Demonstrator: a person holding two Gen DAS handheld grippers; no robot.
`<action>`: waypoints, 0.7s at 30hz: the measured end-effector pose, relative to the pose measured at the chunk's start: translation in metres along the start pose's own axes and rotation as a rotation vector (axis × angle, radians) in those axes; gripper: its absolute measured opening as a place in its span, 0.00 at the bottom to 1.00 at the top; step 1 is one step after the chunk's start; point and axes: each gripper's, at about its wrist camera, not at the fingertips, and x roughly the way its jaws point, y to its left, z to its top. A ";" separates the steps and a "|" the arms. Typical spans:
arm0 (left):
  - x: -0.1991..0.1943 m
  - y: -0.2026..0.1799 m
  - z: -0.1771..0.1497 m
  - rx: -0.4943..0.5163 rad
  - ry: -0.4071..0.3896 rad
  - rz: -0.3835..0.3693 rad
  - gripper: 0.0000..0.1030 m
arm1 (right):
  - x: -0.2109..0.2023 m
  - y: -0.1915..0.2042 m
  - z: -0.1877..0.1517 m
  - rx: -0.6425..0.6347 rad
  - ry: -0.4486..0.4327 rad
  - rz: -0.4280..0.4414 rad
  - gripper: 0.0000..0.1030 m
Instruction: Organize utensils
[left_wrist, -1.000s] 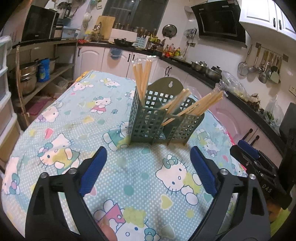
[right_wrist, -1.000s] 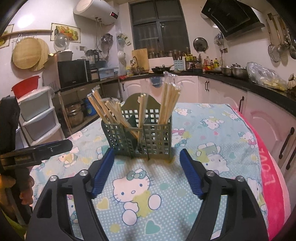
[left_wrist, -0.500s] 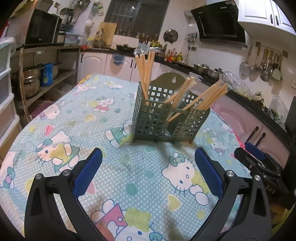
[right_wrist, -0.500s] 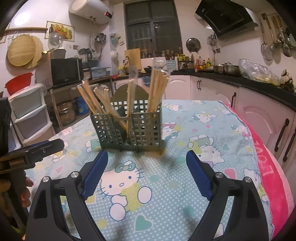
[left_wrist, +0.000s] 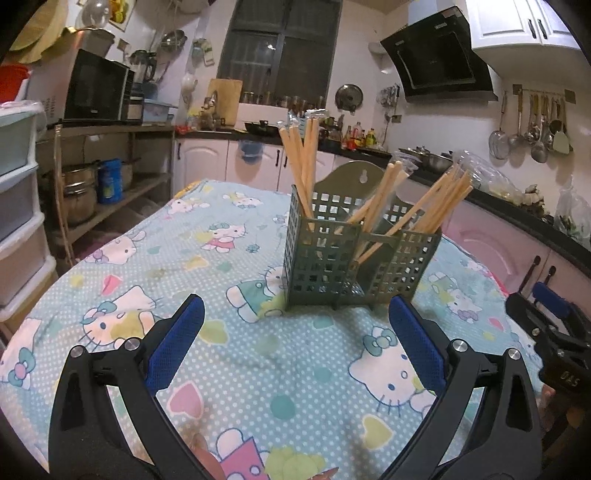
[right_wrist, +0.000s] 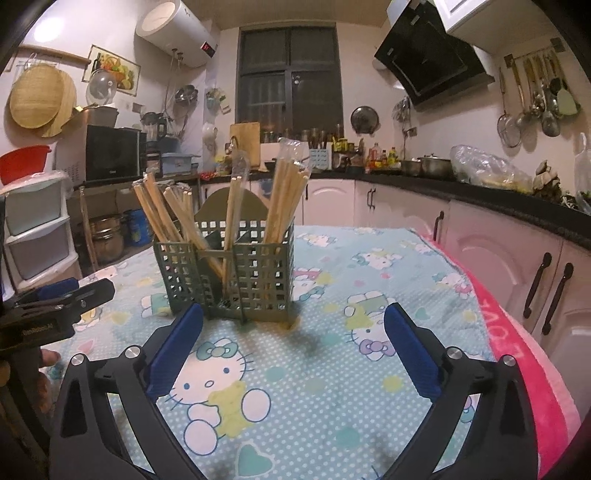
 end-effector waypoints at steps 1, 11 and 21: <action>0.001 0.000 0.000 -0.001 0.004 -0.002 0.89 | 0.000 0.000 0.000 -0.001 -0.005 -0.003 0.93; -0.004 -0.003 -0.001 0.016 -0.038 0.025 0.89 | -0.002 -0.003 -0.001 0.024 -0.027 -0.025 0.94; -0.006 -0.003 -0.002 0.024 -0.051 0.029 0.89 | -0.002 0.000 -0.003 0.010 -0.020 -0.021 0.94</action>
